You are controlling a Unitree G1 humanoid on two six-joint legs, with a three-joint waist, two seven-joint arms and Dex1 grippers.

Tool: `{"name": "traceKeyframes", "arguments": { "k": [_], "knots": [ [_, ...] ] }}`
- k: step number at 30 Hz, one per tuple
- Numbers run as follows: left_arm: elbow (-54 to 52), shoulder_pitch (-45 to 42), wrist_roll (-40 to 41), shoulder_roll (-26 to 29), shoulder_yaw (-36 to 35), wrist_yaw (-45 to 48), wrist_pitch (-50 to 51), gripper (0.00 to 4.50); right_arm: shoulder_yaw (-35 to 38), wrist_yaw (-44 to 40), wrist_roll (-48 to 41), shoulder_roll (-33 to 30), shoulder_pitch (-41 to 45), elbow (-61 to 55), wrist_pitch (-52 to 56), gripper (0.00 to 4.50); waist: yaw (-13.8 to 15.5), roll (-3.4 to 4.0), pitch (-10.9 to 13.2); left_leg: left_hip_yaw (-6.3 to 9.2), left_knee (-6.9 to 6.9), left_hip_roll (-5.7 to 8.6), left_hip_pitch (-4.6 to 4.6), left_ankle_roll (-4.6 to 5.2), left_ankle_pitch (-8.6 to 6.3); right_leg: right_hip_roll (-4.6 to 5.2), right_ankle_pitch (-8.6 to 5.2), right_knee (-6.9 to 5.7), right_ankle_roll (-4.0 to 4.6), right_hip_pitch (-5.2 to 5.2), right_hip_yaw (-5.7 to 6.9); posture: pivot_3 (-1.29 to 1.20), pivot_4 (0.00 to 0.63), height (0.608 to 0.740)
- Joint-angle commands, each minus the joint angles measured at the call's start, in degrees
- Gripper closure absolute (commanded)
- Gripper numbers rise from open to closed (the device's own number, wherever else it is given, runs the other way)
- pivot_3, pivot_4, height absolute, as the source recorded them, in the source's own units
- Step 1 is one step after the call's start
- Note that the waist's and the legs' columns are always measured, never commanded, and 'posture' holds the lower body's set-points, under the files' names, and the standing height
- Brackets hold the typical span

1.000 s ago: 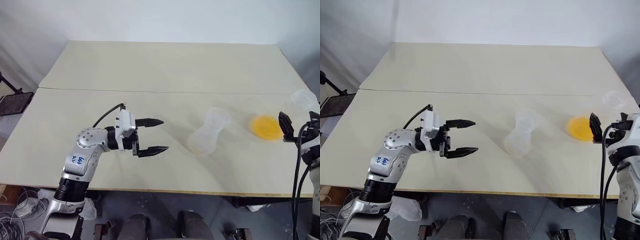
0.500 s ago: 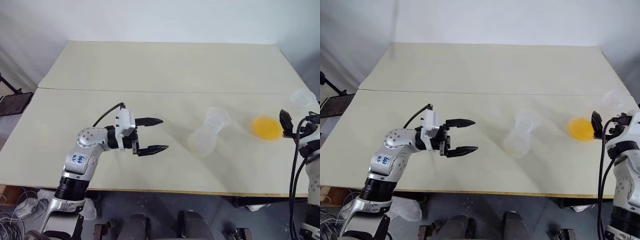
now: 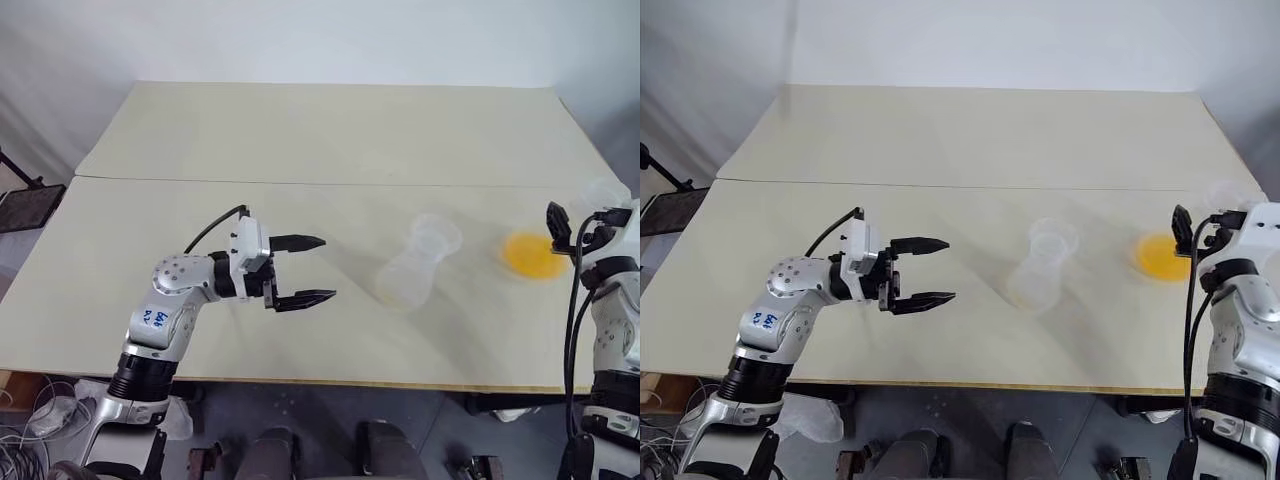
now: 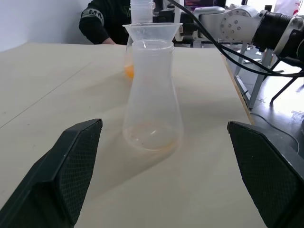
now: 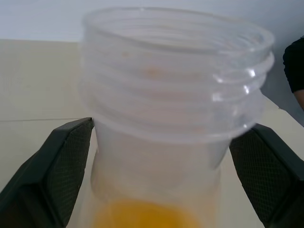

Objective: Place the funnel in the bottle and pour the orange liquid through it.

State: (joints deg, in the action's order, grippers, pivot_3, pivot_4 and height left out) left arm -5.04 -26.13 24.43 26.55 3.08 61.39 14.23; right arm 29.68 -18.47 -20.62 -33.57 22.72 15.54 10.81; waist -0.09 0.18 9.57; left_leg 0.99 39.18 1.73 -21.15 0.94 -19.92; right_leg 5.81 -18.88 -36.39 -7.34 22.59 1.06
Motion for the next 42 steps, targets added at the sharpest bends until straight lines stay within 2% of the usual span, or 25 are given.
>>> {"name": "traceKeyframes", "arguments": {
  "k": [1,5,6,11,21,26,32,42],
  "knots": [
    [-2.6,0.4,1.1,0.6,-1.1,-0.4,-0.5,0.00,0.9,-0.3,0.1,-1.8,0.9,-0.1,-2.3,0.40,0.0,0.00,0.0,-0.01,0.00,0.00,-0.01,0.00,0.00,0.00,0.00,0.01,0.00,0.00,0.00,0.00,0.150,0.740],
    [-2.7,0.5,1.1,0.7,-1.1,-0.5,-0.5,0.00,1.3,-0.5,-0.6,-1.3,0.6,-0.7,-3.1,1.54,0.0,0.02,0.0,0.00,0.00,0.00,-0.01,0.00,0.00,0.05,0.00,0.01,0.00,0.00,0.00,0.00,0.150,0.740],
    [-2.6,0.4,1.1,0.7,-1.1,-0.5,-0.5,0.00,1.4,-0.4,-0.7,-1.3,0.5,-1.0,-3.1,1.65,0.0,0.02,0.0,-0.01,0.00,0.00,-0.01,0.00,0.00,0.06,0.00,0.02,0.00,0.00,0.00,0.00,0.150,0.740],
    [-1.5,-0.6,0.9,0.4,-0.6,-0.1,-0.8,0.00,1.8,0.0,-1.8,-1.3,-0.7,-5.1,-1.6,1.68,0.0,0.04,0.0,0.00,0.00,0.00,-0.01,0.00,0.00,0.06,0.00,0.02,0.00,0.00,0.00,0.00,0.150,0.740],
    [4.5,-4.5,-0.6,-1.1,1.9,2.6,-2.7,0.00,-2.0,-1.1,-2.4,-4.3,-3.2,-24.8,8.2,1.68,0.0,0.17,0.1,-0.01,-0.01,0.00,-0.05,0.00,0.00,0.01,0.00,0.07,0.00,0.02,0.01,0.00,0.150,0.740],
    [8.8,-7.6,-1.3,-2.2,3.2,3.9,-4.1,0.00,-8.9,-3.2,1.2,-8.8,-4.8,-35.3,12.7,1.68,0.1,0.16,0.1,0.00,-0.01,0.01,-0.08,0.00,0.00,-0.01,0.00,0.09,0.00,0.03,0.01,0.00,0.150,0.740],
    [13.2,-10.5,-2.2,-4.1,4.6,6.0,-6.4,0.00,-17.6,-4.2,11.2,-12.0,-7.4,-43.8,10.3,1.68,0.2,0.15,0.1,0.00,-0.01,0.02,-0.12,0.00,0.00,-0.12,0.00,0.12,0.00,0.06,0.03,0.00,0.150,0.740],
    [18.4,-13.7,-2.8,-6.4,5.2,8.9,-8.6,0.00,-20.0,-5.9,21.7,-15.0,-9.0,-46.7,6.2,1.68,0.3,0.09,0.1,0.01,-0.03,0.07,-0.15,0.03,0.01,-0.13,0.00,0.18,-0.01,0.06,0.06,0.00,0.150,0.740]
  ]
}}
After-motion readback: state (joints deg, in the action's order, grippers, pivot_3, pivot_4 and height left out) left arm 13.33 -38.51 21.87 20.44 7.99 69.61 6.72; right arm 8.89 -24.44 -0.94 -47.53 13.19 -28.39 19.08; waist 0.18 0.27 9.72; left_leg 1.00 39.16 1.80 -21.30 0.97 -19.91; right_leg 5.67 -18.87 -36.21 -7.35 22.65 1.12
